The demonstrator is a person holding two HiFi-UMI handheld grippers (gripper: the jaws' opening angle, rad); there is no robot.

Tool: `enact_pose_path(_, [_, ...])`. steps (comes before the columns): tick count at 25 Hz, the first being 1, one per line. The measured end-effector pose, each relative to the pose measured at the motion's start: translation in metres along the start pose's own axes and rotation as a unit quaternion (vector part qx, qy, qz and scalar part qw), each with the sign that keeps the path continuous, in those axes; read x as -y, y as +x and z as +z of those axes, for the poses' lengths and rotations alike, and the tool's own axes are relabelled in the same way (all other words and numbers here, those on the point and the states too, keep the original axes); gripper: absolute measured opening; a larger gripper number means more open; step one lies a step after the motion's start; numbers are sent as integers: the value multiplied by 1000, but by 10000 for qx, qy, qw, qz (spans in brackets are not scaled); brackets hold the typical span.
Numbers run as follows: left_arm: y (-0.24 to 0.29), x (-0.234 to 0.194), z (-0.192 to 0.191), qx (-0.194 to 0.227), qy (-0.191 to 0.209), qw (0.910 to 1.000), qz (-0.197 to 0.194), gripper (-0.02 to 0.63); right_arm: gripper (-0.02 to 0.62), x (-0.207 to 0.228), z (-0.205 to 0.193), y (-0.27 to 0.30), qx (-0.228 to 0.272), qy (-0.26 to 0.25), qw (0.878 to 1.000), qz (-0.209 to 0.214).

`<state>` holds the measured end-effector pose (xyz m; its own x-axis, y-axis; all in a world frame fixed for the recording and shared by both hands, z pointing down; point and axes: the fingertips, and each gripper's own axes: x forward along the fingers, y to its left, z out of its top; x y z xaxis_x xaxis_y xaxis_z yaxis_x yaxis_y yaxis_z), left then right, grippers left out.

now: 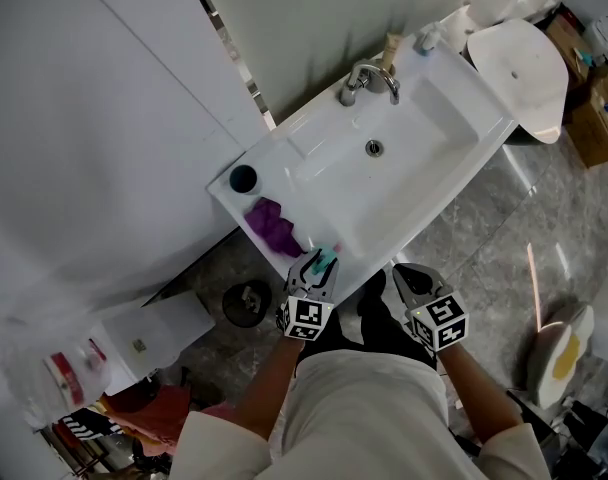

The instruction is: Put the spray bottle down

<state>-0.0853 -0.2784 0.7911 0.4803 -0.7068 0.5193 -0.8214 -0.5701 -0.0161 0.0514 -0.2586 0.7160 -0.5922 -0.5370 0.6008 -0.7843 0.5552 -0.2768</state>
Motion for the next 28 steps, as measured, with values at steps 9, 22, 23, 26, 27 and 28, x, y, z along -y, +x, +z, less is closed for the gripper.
enact_pose_path(9, [-11, -8, 9, 29, -202, 9998, -21, 178, 11, -2, 11, 1, 93, -99, 9999, 52])
enact_pose_path(22, [-45, -35, 58, 290, -523, 9980, 211, 166, 11, -1, 59, 4, 434, -400, 9981, 186])
enact_pose_path(23, [-49, -38, 63, 331, -547, 9976, 278, 156, 11, -1, 62, 4, 461, -433, 9978, 198])
enact_pose_path(26, [-62, -51, 73, 414, -607, 9960, 504, 141, 11, -1, 73, 3, 540, -517, 9969, 231])
enact_pose_path(27, [-67, -57, 75, 414, -628, 9954, 591, 135, 11, -1, 77, 2, 578, -540, 9966, 240])
enact_pose_path(28, [-72, -62, 76, 403, -659, 9947, 683, 132, 11, -1, 83, 1, 628, -567, 9961, 249])
